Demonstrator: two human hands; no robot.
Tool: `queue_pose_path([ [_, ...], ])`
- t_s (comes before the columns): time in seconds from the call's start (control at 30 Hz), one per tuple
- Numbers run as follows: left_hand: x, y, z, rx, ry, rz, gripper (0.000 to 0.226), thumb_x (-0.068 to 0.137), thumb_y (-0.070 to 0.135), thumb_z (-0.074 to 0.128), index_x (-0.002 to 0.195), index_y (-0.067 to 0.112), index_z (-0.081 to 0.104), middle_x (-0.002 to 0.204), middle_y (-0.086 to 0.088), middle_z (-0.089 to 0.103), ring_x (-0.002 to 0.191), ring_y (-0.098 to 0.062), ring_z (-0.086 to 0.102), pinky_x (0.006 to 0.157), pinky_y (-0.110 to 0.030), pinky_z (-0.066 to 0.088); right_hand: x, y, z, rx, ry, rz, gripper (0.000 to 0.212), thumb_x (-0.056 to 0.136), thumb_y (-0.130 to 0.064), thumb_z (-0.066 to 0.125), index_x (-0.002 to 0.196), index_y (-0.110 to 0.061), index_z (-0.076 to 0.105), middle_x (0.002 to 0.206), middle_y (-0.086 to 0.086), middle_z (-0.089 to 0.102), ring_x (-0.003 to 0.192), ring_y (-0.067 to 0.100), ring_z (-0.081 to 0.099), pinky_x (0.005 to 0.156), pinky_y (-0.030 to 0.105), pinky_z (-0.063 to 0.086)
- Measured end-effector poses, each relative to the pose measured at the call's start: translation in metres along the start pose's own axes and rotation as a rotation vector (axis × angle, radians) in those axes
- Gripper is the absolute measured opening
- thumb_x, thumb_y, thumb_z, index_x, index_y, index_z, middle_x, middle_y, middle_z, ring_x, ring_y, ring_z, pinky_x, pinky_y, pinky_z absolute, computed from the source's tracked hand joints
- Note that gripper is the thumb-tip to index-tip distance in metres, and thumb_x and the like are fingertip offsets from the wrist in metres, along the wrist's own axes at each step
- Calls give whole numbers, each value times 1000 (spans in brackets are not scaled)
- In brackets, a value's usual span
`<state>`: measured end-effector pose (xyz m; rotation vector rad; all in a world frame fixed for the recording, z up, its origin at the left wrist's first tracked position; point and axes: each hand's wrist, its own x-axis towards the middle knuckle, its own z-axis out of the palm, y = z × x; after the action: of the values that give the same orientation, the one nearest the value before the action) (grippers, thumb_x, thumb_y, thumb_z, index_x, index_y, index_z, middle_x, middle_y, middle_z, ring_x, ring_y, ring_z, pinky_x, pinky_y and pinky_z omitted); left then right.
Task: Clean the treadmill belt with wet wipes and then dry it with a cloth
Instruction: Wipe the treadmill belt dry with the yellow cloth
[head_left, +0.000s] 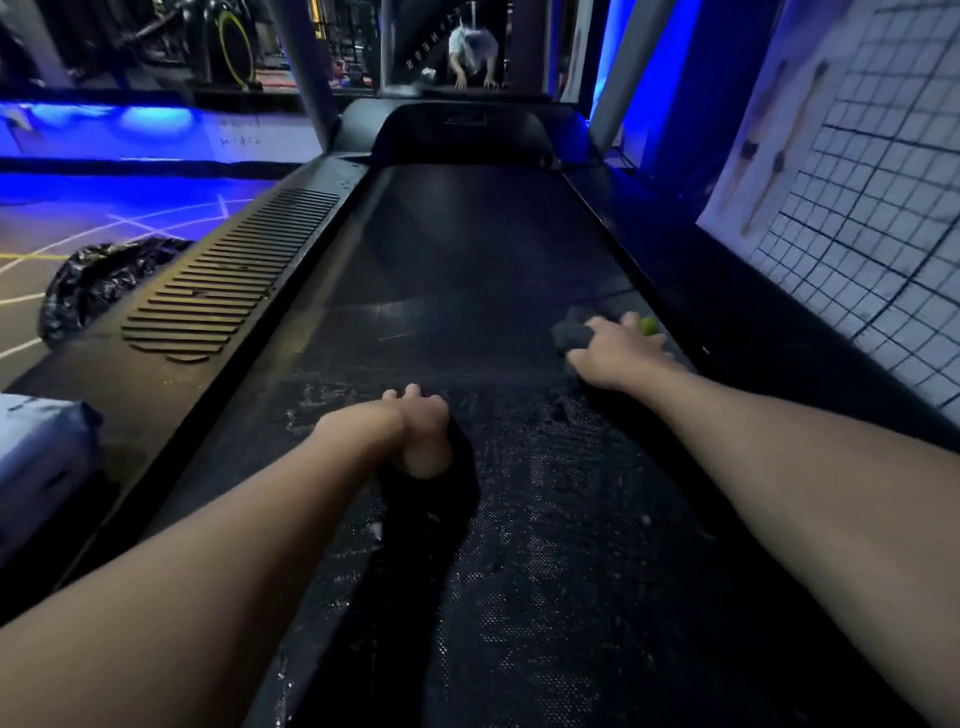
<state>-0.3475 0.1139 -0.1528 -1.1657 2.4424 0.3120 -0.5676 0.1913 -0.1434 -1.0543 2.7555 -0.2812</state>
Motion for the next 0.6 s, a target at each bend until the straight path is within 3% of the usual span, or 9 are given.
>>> queue_pose_path([
  [0.1,-7,3,-3,-73,1,-12,69,94,31,47,150,6,17,159,-19,7,146,-43,9,118,-48,20,5,37,-9,-24,8,105,64,91,-51,50,149,-32,32,154,12,19,130,46,33,105,48,34],
  [0.2,-16,-1,-4,-109,5,12,77,89,37,55,152,11,19,161,-12,8,148,-37,7,118,-45,23,5,50,-11,-22,5,141,65,92,-50,48,151,-32,28,154,14,18,129,47,33,102,48,37],
  [0.37,-32,-19,0,-228,73,-3,94,71,53,77,147,17,36,149,-11,26,137,-31,35,111,-38,37,-5,42,-8,-33,48,154,62,93,-51,45,149,-32,29,153,12,19,125,47,33,99,51,36],
  [0.5,-40,-36,6,-134,183,-57,104,57,79,71,143,33,36,142,-13,31,136,-36,28,112,-46,31,-11,30,-8,-73,41,152,59,92,-47,47,147,-30,31,150,13,22,122,46,35,97,49,36],
  [0.6,-38,-39,3,-150,168,-22,101,57,75,74,138,25,40,138,-13,38,132,-36,38,110,-45,37,-13,20,-5,-71,32,140,60,91,-43,51,146,-31,32,150,12,22,124,48,35,100,51,36],
])
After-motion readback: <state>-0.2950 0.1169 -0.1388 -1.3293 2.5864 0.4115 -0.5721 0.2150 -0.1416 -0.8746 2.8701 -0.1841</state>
